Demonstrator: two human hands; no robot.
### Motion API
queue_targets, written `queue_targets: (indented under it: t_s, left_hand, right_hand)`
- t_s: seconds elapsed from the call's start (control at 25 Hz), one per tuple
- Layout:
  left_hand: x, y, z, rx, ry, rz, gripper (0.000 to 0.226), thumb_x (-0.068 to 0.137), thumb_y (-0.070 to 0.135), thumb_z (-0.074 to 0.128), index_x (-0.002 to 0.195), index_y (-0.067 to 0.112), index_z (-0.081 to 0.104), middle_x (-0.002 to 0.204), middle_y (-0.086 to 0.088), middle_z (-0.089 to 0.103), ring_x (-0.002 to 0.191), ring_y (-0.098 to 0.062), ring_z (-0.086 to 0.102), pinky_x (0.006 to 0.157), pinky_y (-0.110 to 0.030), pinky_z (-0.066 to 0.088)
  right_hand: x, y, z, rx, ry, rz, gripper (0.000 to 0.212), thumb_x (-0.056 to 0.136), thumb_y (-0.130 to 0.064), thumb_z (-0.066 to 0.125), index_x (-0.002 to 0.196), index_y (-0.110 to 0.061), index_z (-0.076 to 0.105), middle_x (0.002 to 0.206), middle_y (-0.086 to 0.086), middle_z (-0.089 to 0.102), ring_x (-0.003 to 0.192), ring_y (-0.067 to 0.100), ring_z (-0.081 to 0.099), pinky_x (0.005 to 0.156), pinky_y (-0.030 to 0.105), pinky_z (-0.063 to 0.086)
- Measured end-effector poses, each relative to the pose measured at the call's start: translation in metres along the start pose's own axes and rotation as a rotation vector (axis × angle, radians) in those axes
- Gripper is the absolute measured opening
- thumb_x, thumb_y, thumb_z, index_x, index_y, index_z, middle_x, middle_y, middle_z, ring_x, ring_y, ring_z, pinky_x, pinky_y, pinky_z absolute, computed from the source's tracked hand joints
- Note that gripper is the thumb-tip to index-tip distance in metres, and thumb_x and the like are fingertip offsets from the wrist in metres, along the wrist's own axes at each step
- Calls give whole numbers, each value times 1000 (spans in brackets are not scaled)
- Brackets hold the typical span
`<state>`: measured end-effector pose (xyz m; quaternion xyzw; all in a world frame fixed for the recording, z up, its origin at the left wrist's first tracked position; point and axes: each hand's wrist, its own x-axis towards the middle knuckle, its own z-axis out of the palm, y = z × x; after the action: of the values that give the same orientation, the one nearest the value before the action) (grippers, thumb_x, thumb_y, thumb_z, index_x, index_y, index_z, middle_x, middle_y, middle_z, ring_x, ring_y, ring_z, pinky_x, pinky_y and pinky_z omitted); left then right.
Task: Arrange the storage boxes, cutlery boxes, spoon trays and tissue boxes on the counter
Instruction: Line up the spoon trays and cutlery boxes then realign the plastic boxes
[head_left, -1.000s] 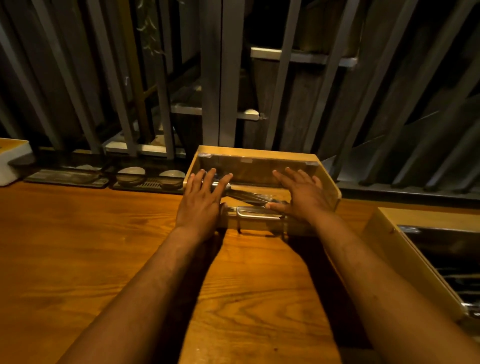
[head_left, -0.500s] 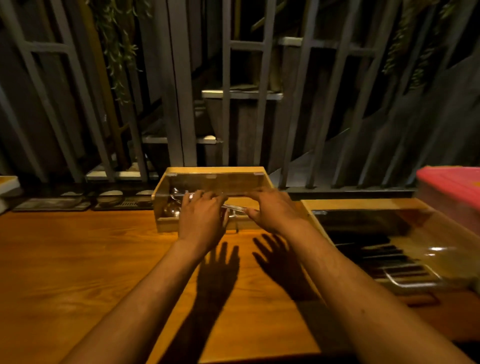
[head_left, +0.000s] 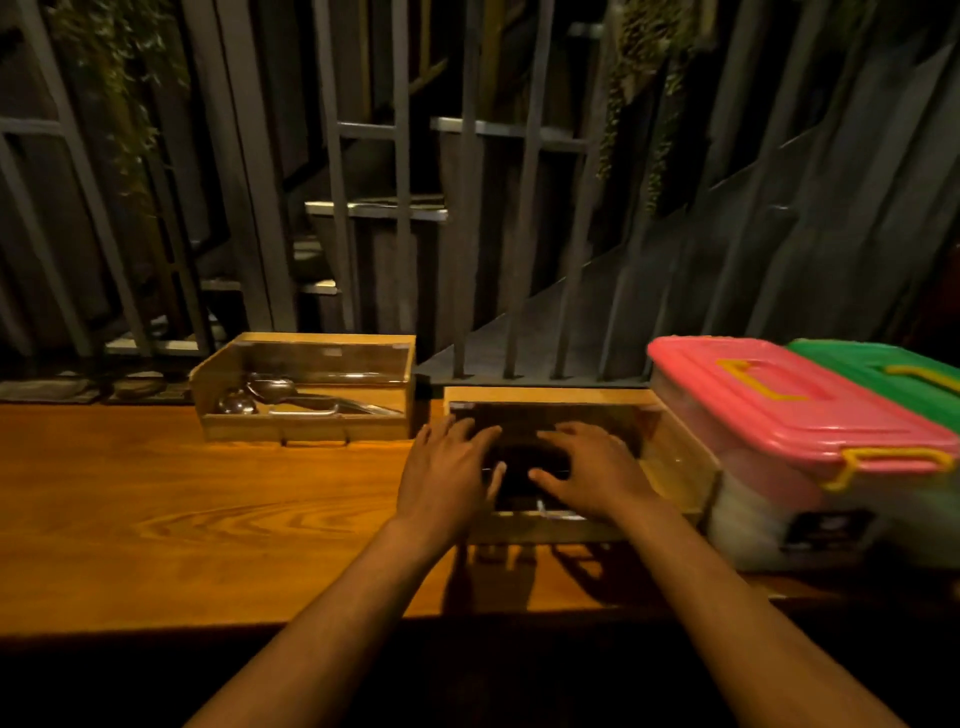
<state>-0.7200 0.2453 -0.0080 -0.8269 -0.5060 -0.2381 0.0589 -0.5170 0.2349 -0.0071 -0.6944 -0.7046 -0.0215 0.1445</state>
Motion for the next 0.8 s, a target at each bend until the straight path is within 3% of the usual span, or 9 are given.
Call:
queue_targets:
  t_s: [0.12,0.24,0.4,0.8]
  left_hand:
    - [7,32,21,27,-108,-24,61,94,52,47,149,35,28,155,-6,34,145,-26,23,117,-43,22]
    - [12,38,44,97,-150,-30,65,96,54,41,153,36,14,161,-9,20,148,-28,13,120,-43,13]
    - [24,13,65,159,-134,-20,64,98,54,32,153,38,2,163,-8,10,149,-29,4,121,-43,7]
    - [101,-41,103,150,-116,-65,65,97,56,32,152,38,3,162,-8,11,149,-29,3,119,-44,3]
  right_hand:
    - [-15,60,0,-60,-86,43,86,77,-70,59,150,-40,27,160,-2,28,145,25,25,116,46,27]
    - [-10,81,9,-101,-80,3,87,81,-70,54,152,-44,11,164,-7,12,150,27,11,119,52,14]
    - [16,76,25,-86,-42,-44,84,83,-71,52,151,-46,10,164,-9,9,151,25,7,117,54,6]
    - [114,75,48,-84,-35,-86,84,83,-70,51,152,-45,10,164,-8,11,150,25,8,119,54,5]
